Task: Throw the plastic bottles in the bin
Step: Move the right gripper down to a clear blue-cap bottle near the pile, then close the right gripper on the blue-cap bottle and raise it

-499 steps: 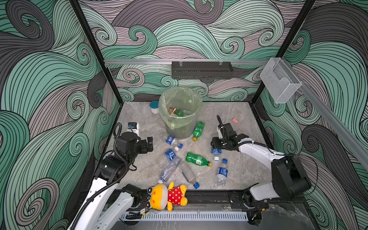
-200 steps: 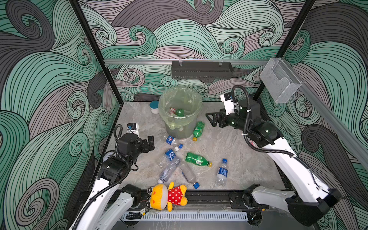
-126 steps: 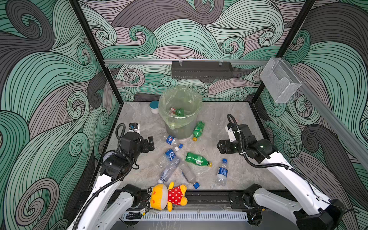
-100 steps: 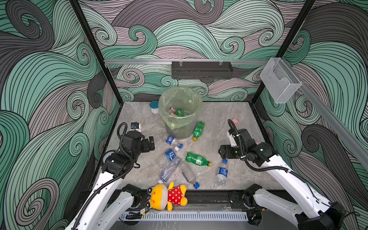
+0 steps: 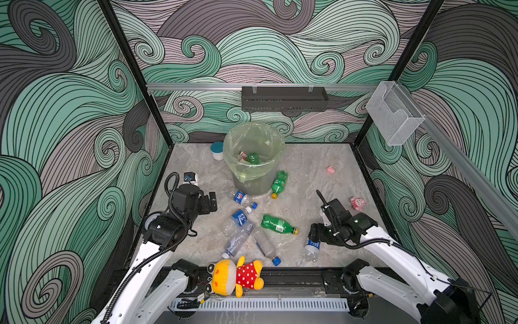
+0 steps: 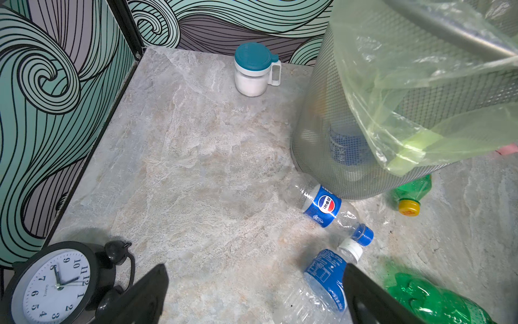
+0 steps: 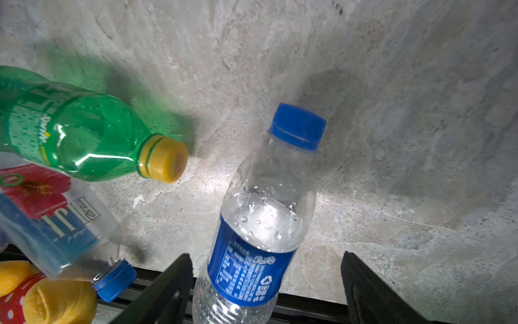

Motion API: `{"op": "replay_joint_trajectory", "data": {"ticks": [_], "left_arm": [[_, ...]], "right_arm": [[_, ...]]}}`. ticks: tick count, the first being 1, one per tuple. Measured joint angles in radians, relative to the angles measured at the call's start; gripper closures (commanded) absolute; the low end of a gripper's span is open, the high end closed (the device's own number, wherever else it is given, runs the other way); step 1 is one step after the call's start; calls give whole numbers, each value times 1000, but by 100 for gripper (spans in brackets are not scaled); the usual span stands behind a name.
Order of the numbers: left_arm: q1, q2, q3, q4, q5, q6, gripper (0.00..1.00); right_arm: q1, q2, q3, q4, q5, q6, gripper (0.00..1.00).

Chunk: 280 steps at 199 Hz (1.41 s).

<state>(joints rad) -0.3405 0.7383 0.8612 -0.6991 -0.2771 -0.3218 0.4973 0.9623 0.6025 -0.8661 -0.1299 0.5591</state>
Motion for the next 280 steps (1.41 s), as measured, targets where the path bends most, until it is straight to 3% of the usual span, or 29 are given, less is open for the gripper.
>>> {"op": "replay_joint_trajectory", "data": {"ticks": [81,105,158,280], "left_arm": [[0,0,0,0,-4,2,1],[0,3,0,0,-4,1,1],[0,27,0,3,-4,1,1],[0,5,0,-8,-13,2,1]], "right_arm": [[0,68,-97,144,-68,41,24],[0,88,-113,177,-77,53,34],[1,124,-106,212,-75,51,44],[-27,314,239,174,125,-115,49]]}}
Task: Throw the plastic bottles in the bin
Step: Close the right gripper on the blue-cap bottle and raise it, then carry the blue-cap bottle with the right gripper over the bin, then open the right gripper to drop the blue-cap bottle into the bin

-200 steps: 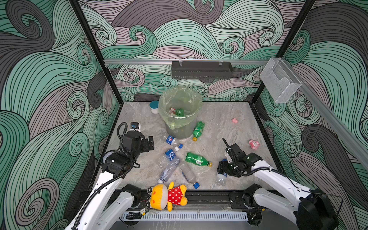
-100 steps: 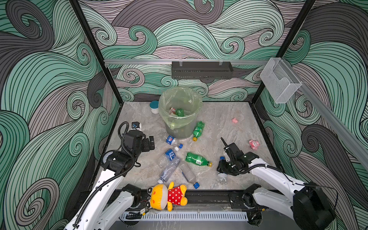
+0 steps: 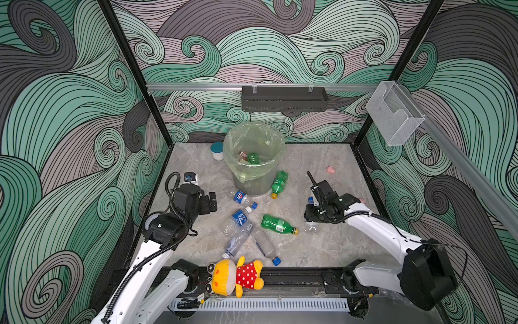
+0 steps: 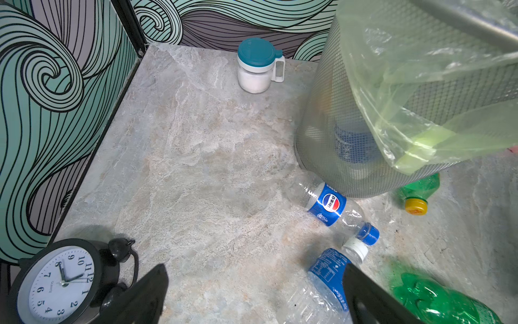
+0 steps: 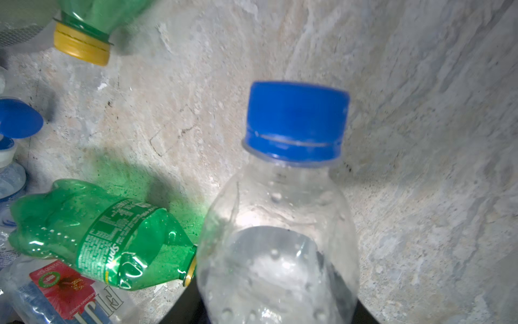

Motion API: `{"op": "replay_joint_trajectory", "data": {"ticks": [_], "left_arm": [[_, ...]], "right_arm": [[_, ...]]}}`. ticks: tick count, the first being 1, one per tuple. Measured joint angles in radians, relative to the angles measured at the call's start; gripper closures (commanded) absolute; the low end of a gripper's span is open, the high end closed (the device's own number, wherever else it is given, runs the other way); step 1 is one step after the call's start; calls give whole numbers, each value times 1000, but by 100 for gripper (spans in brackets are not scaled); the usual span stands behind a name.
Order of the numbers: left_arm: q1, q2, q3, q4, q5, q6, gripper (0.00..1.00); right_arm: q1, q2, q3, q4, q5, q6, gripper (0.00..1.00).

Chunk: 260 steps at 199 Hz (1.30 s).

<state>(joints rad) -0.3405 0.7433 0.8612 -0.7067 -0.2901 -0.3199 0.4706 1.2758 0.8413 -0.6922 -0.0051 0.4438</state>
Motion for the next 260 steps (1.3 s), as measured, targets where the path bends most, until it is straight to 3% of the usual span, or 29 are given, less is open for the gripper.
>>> {"op": "replay_joint_trajectory", "data": {"ticks": [118,170,192,208,219,225,233,241,260], "left_arm": [[0,-21,-22,-23,-16,0,1],[0,-35,-34,-29,-16,-1,1],[0,-32,-34,-32,-16,-1,1],[0,-27,-34,-33,-16,-1,1],[0,-26,-34,-32,-13,-2,1],[0,-24,-34,-31,-12,-5,1],[0,-21,-34,-29,-8,-7,1],[0,-20,-34,-28,-1,-11,1],[0,-19,-34,-27,11,-18,1]], "right_arm": [[-5,19,217,-1,-6,-132,53],[-5,28,336,19,-129,-175,56],[-5,76,480,15,-224,-184,56],[-3,168,689,19,-282,-187,55],[-1,248,854,32,-312,-185,46],[2,301,949,47,-325,-180,32],[4,365,1057,68,-339,-172,23],[8,435,1167,86,-354,-157,2],[20,566,1358,89,-380,-153,0]]}}
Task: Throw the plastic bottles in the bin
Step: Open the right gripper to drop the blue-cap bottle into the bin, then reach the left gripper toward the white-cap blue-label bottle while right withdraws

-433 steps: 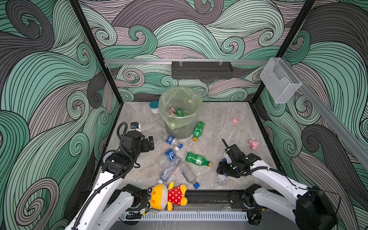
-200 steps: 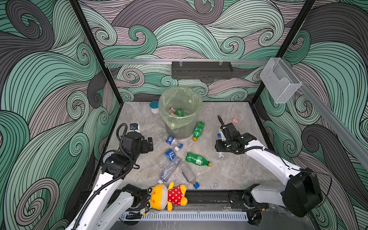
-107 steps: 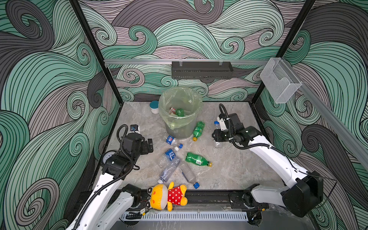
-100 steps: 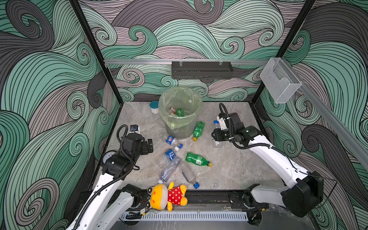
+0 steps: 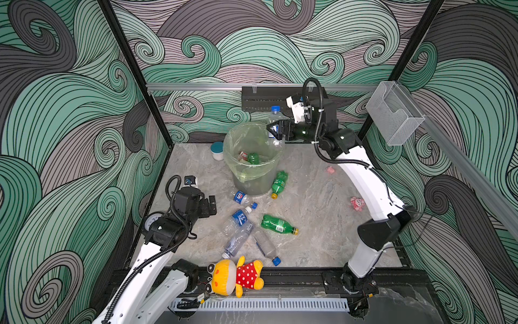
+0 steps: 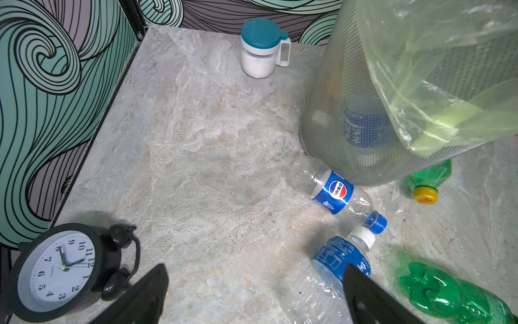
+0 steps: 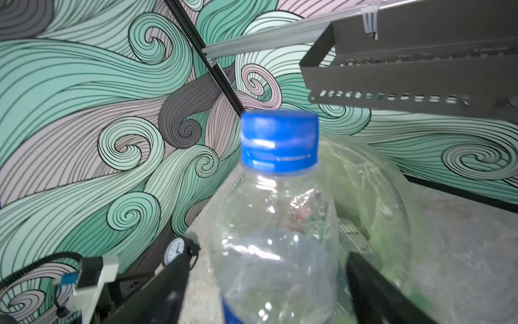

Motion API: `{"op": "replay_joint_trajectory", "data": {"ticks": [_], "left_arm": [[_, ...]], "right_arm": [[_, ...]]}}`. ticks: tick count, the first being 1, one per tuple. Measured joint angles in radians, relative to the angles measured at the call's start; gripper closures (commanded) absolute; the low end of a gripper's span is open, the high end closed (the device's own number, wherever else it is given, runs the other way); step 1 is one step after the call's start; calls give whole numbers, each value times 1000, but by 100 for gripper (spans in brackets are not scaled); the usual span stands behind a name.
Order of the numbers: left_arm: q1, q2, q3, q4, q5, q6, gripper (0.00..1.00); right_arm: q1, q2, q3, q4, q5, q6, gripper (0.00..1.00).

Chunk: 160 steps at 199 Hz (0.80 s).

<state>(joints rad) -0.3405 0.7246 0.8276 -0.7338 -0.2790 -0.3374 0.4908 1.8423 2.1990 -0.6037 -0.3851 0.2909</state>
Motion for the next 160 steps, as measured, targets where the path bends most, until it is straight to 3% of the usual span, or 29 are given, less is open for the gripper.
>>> {"op": "replay_joint_trajectory", "data": {"ticks": [27,73,108,160], "left_arm": [[0,-17,-6,1,3,-3,1],[0,-18,-16,1,31,23,1],[0,39,-16,6,97,72,2],[0,158,-12,16,193,154,6]], "right_arm": [[30,22,-35,-11,-10,-21,0],[44,-255,-507,41,4,-86,0],[39,-473,-744,80,9,-126,0],[37,-595,-1040,96,65,-122,0]]}}
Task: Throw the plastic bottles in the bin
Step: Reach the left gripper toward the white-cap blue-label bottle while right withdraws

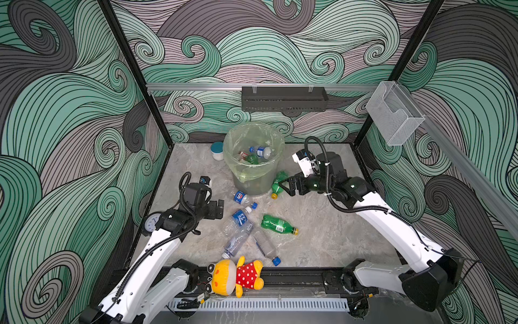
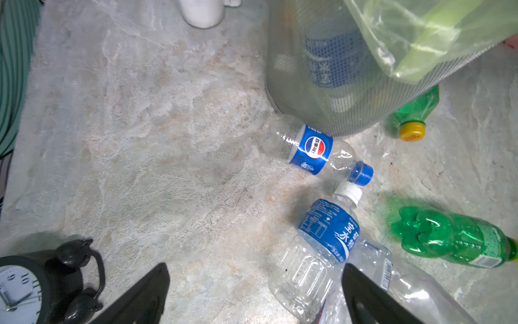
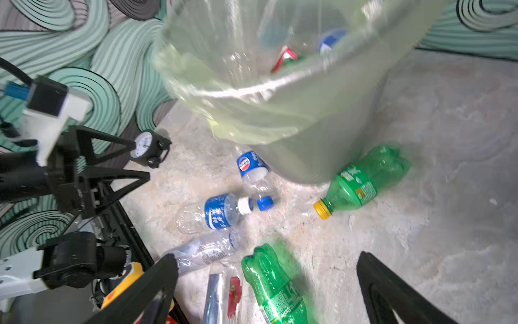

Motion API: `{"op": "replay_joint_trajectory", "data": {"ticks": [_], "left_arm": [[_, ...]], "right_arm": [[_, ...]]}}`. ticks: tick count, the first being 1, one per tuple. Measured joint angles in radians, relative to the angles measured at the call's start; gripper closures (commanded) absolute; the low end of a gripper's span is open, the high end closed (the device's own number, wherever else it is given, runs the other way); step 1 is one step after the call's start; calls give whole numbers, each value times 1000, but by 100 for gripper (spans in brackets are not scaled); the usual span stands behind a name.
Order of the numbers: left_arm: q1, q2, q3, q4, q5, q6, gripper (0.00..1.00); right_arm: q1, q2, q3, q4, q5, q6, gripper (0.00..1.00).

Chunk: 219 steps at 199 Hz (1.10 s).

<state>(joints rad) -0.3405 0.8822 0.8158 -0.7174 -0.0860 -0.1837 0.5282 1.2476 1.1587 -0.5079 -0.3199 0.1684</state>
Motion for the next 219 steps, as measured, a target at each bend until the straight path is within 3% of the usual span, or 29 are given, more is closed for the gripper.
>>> {"op": "replay_joint_trajectory", "data": {"ticks": [47,219], "left_arm": [[-29,159,22,-4,52,19,8],[-183,459,3,138,96,-116,21]], "right_arm": [[-10,-6,-74,-19,58,-1,0],[-36,-43,-189,13,104,-2,0]]}}
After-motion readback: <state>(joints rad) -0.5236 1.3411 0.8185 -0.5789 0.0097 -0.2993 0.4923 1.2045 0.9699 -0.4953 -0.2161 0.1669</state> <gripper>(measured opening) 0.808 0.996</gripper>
